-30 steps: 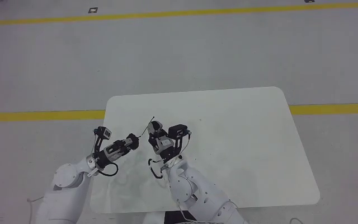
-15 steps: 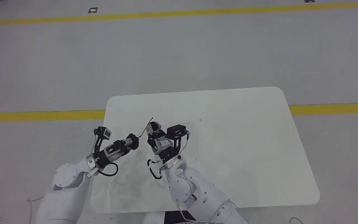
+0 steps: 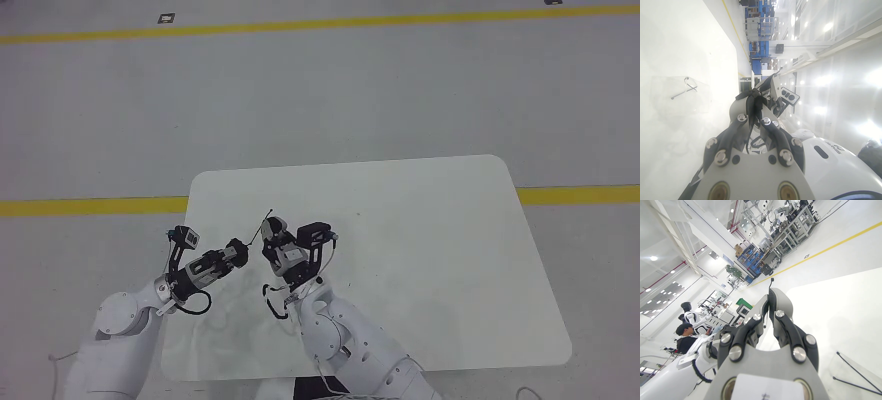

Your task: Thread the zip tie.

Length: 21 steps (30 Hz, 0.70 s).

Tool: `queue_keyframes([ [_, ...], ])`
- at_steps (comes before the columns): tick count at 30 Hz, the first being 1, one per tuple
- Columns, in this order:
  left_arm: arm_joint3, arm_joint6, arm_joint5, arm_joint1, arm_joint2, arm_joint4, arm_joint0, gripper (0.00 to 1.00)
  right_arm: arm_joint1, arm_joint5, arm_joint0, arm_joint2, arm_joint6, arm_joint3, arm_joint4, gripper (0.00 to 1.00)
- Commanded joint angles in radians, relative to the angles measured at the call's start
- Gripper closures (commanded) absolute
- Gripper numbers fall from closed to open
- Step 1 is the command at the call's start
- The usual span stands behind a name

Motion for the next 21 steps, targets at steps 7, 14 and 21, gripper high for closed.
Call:
queue_keyframes([
  [7, 0.0, 0.0, 0.0, 0.0, 0.0, 0.0, 0.0, 1.0, 0.0, -0.001, 0.001, 0.001, 0.006, 0.007, -0.01, 1.0],
  [14, 0.0, 0.0, 0.0, 0.0, 0.0, 0.0, 0.0, 1.0, 0.0, 0.0, 0.002, 0.003, 0.006, 0.008, -0.017, 1.0],
  [21, 0.0, 0.0, 0.0, 0.0, 0.0, 0.0, 0.0, 1.0, 0.004, -0.003, -0.012, 0.019, -0.004, -0.023, -0.024, 1.0],
])
